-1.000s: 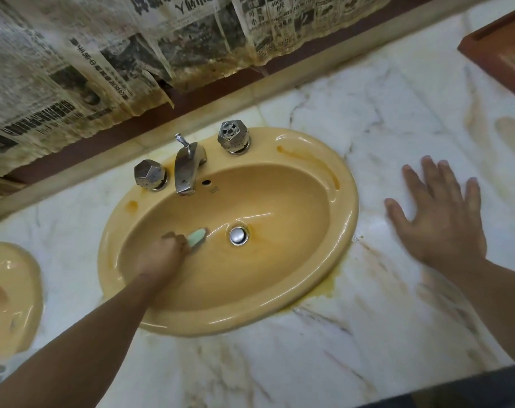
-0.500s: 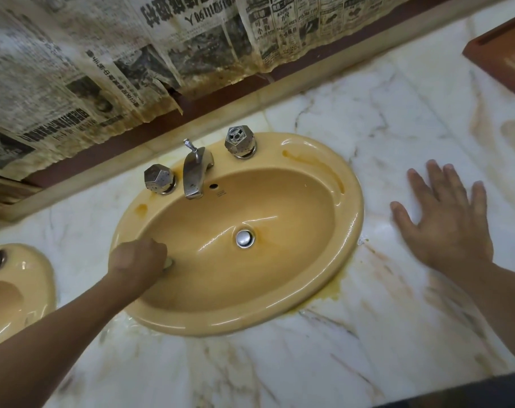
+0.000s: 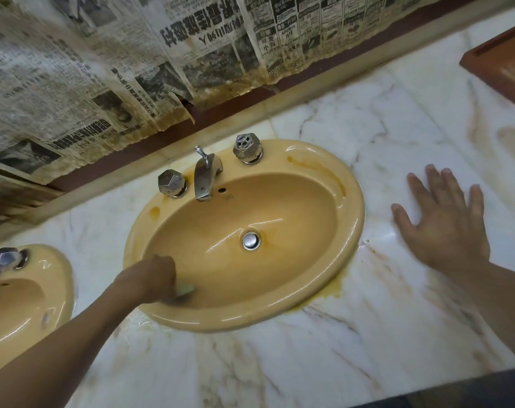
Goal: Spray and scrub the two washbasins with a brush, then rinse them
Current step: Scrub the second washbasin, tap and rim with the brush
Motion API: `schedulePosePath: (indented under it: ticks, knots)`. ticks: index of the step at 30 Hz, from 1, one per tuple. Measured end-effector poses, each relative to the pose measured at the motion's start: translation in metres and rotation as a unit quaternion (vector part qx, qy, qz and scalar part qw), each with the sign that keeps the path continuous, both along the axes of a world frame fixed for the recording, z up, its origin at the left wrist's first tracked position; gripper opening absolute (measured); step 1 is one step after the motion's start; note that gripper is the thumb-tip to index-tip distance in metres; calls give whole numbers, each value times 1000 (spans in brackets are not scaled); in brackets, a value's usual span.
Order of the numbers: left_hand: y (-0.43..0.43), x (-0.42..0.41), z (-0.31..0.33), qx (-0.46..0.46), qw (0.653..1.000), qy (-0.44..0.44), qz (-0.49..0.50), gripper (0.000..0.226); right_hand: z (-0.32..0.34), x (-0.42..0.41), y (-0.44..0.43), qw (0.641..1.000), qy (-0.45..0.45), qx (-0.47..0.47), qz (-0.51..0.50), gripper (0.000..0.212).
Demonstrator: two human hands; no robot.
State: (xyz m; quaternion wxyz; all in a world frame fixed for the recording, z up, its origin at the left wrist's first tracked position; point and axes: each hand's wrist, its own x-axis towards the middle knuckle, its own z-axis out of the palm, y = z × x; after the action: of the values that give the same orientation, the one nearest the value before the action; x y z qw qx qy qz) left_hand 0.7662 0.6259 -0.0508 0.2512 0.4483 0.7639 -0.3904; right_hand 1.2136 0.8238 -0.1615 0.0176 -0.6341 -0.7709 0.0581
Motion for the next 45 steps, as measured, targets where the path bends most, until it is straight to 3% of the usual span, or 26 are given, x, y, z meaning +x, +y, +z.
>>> schedulePosePath:
  ticks: [4, 9, 14, 16, 18, 24, 27, 30, 32, 36, 40, 42, 45]
  knots:
    - [9, 28, -22, 49, 982, -162, 89, 7, 0, 0, 1, 1000, -7, -5, 0, 76]
    - [13, 48, -65, 109, 985, -92, 97, 27, 0, -1, 0, 1000, -3, 3, -2, 76]
    - [37, 98, -87, 203, 901, -285, 256, 14, -2, -1, 0, 1000, -5, 13, -2, 75]
    - [50, 114, -76, 186, 865, -369, 286, 12, -2, -1, 0, 1000, -2, 17, -1, 74]
    - [63, 110, -61, 138, 863, -407, 264, 13, -3, -1, 0, 1000, -2, 17, -2, 74]
    - [38, 43, -38, 11, 941, -278, 194, 17, -3, 0, 0, 1000, -1, 19, 0, 73]
    - [19, 10, -26, -13, 962, -195, 189, 20, -3, 0, 1, 1000, 3, 19, 1, 73]
    - [9, -4, -19, -4, 992, -88, 92, 20, -3, -1, 0, 1000, 5, 20, 2, 74]
    - [6, 0, -26, 26, 994, -89, 58, 17, -2, 0, 1, 1000, 8, 20, 4, 74]
    - [1, 7, -41, 51, 978, -176, 99, 11, -5, 0, 1, 999, 16, 32, 4, 73]
    - [-1, -28, -36, 54, 998, -10, -21, 18, -5, 1, 1, 999, 18, 33, 8, 73]
    - [-1, -48, -34, 75, 989, 72, -105, 27, -6, 1, 1, 999, 18, 35, 7, 72]
    - [2, -58, -42, 155, 962, 129, -184, 17, -6, 1, 2, 999, 15, 35, 7, 72]
